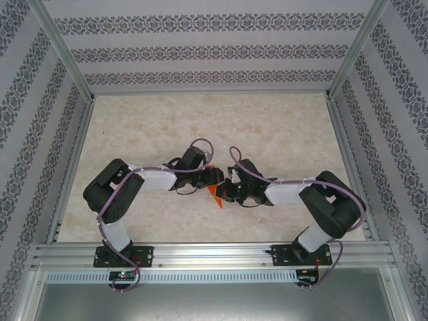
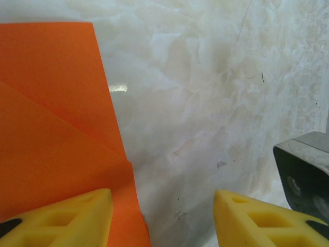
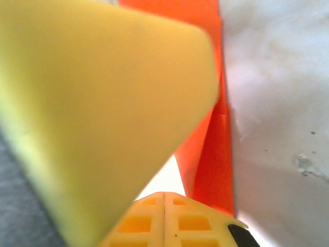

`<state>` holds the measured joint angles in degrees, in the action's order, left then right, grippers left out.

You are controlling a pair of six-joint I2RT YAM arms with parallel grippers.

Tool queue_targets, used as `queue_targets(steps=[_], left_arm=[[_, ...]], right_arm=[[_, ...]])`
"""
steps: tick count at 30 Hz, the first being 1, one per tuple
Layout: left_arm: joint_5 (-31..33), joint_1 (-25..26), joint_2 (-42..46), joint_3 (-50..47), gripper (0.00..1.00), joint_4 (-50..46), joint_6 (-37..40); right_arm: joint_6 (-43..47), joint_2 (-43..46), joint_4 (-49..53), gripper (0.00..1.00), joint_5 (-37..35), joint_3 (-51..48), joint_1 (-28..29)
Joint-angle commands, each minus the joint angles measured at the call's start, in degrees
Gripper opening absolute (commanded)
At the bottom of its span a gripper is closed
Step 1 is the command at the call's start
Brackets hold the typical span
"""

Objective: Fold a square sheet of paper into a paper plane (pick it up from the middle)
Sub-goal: Fold the wing for the fifth time at the center of the table.

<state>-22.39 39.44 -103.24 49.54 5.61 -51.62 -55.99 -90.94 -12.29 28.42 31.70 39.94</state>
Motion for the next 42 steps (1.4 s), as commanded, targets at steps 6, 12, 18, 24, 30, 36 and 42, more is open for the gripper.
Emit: queue_targets(steps=[6, 12, 18, 24, 30, 36, 42], left_arm=[[1.53, 0.07, -2.40, -0.40, 0.55, -3.96, 1.34], [1.73, 0.02, -2.29, -0.66, 0.55, -4.07, 1.43], [1.66, 0.04, -2.49, -0.58, 0.55, -4.02, 1.28], [1.48, 0.08, -2.87, -0.25, 0.55, -4.29, 1.16], [1.22, 0.07, -3.52, 0.08, 0.55, -4.04, 0.99], [1.15, 0.02, -3.41, 0.36, 0.55, -4.51, 1.16], [1.23, 0.03, -3.44, 0.09, 0.55, -4.60, 1.34]], right_arm=[[-2.25, -2.98, -4.89, 0.03, 0.46, -3.17, -0.51], [-0.64, -1.30, -1.77, 0.03, -0.39, -5.62, -0.59], [0.25, 2.03, 1.21, 0.04, 0.15, -5.71, -0.74], [0.16, 8.07, 4.48, 0.04, -1.14, -2.53, -0.15], [-1.15, 7.95, 2.42, 0.05, -1.44, -1.22, 1.27], [-1.37, 2.56, 1.66, 0.06, -2.64, 0.42, 3.28], [-0.68, 0.14, 1.44, 0.05, -3.38, -2.20, 1.22]])
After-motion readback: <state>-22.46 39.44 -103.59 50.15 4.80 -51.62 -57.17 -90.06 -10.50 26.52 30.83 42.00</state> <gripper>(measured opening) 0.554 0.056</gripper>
